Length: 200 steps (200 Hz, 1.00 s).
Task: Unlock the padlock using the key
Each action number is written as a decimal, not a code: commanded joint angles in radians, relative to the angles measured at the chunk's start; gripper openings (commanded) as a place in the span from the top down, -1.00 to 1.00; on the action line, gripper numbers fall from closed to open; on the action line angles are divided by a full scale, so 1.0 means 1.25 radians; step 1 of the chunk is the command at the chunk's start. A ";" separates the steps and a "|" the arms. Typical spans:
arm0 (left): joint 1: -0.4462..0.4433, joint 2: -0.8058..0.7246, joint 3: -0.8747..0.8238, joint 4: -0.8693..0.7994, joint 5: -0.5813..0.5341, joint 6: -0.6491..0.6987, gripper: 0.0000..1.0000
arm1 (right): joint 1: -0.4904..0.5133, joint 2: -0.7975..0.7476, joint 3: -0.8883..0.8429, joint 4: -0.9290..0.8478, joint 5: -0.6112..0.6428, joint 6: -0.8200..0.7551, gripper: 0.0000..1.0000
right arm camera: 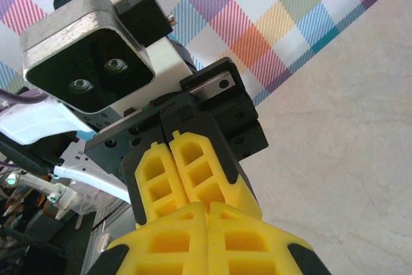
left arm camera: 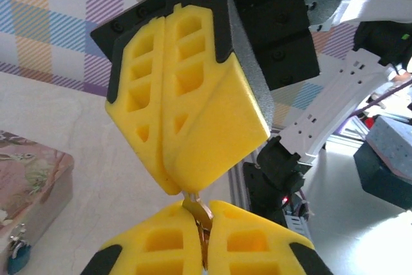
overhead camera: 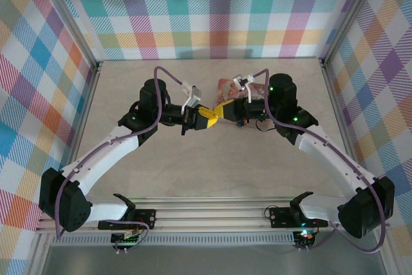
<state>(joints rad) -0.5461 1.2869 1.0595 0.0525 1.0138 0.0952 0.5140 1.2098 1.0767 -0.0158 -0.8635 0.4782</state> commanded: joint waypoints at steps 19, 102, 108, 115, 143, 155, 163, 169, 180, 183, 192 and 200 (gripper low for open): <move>0.006 -0.033 0.004 -0.041 -0.137 0.001 0.18 | 0.004 -0.029 0.018 -0.078 0.122 -0.056 1.00; -0.001 -0.143 -0.088 -0.170 -0.606 -0.174 0.08 | 0.011 -0.018 0.075 -0.443 0.555 -0.112 1.00; -0.001 -0.146 -0.089 -0.183 -0.618 -0.183 0.09 | 0.011 -0.018 0.075 -0.445 0.554 -0.115 1.00; -0.001 -0.146 -0.092 -0.191 -0.614 -0.186 0.09 | 0.011 -0.017 0.074 -0.446 0.550 -0.118 1.00; -0.004 -0.129 -0.136 -0.134 -0.573 -0.256 0.08 | 0.010 -0.019 0.058 -0.429 0.519 -0.128 1.00; -0.009 -0.126 -0.179 -0.044 -0.531 -0.303 0.08 | 0.009 -0.016 0.052 -0.427 0.501 -0.138 1.00; -0.021 -0.126 -0.208 0.023 -0.523 -0.334 0.08 | 0.009 -0.011 0.052 -0.432 0.493 -0.147 1.00; -0.034 -0.127 -0.227 0.074 -0.521 -0.350 0.10 | 0.008 -0.008 0.052 -0.438 0.488 -0.152 1.00; -0.062 -0.125 -0.246 0.134 -0.518 -0.364 0.12 | 0.006 -0.003 0.051 -0.445 0.473 -0.158 1.00; -0.070 -0.123 -0.248 0.146 -0.517 -0.368 0.13 | 0.005 -0.003 0.050 -0.445 0.466 -0.158 1.00; -0.090 -0.116 -0.252 0.176 -0.504 -0.376 0.14 | -0.001 -0.001 0.050 -0.447 0.438 -0.157 1.00; -0.100 -0.104 -0.253 0.208 -0.481 -0.390 0.16 | -0.005 0.001 0.053 -0.451 0.414 -0.152 1.00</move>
<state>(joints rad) -0.6220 1.1389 0.7490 0.0826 0.3420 -0.3031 0.5179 1.2015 1.1400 -0.5499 -0.2539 0.3122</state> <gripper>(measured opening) 0.430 0.052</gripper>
